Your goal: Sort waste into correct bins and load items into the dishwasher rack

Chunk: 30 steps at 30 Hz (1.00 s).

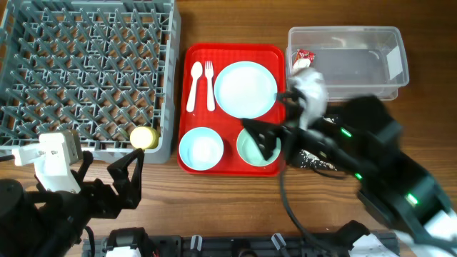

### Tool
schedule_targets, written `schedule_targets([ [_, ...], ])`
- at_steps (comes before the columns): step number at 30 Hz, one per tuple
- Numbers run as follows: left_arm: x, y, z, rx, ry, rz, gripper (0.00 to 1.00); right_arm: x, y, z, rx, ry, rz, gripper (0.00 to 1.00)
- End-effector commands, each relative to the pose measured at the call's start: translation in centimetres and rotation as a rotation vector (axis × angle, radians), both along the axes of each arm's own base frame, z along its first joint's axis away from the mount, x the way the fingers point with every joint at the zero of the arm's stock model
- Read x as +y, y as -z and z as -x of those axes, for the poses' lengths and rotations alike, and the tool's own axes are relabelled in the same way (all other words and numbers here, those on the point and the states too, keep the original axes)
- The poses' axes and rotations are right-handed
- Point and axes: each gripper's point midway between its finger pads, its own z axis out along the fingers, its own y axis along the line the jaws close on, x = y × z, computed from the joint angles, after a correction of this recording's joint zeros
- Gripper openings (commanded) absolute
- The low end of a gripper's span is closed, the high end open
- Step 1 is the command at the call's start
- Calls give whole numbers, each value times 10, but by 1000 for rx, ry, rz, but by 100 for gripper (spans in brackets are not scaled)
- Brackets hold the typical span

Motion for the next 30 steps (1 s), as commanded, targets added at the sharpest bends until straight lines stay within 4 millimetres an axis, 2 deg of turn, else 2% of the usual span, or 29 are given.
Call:
schedule_targets([
  [1, 1, -3, 1, -17, 3, -20, 100, -59, 14, -11, -161, 226, 183, 100],
  [4, 1, -3, 1, -17, 3, -20, 100, -91, 40, -7, -170, 317, 154, 100],
  [8, 1, -3, 1, -17, 3, -20, 100, -109, 84, 0, -210, 339, 94, 100],
  [12, 1, -3, 1, -17, 3, -20, 100, -121, 145, 9, -194, 365, 94, 100],
  [13, 1, -3, 1, -17, 3, -20, 100, -127, 169, 11, -181, 385, 101, 100],
  [14, 1, -3, 1, -17, 3, -20, 100, -130, 178, 11, -190, 397, 98, 100],
  [20, 1, -3, 1, -17, 3, -20, 100, -133, 199, 5, -308, 426, 51, 100],
  [24, 1, -3, 1, -18, 3, -21, 100, -132, 185, -1, -425, 434, 1, 100],
  [30, 1, -3, 1, -17, 3, -20, 100, -132, 187, -1, -421, 434, 6, 100],
])
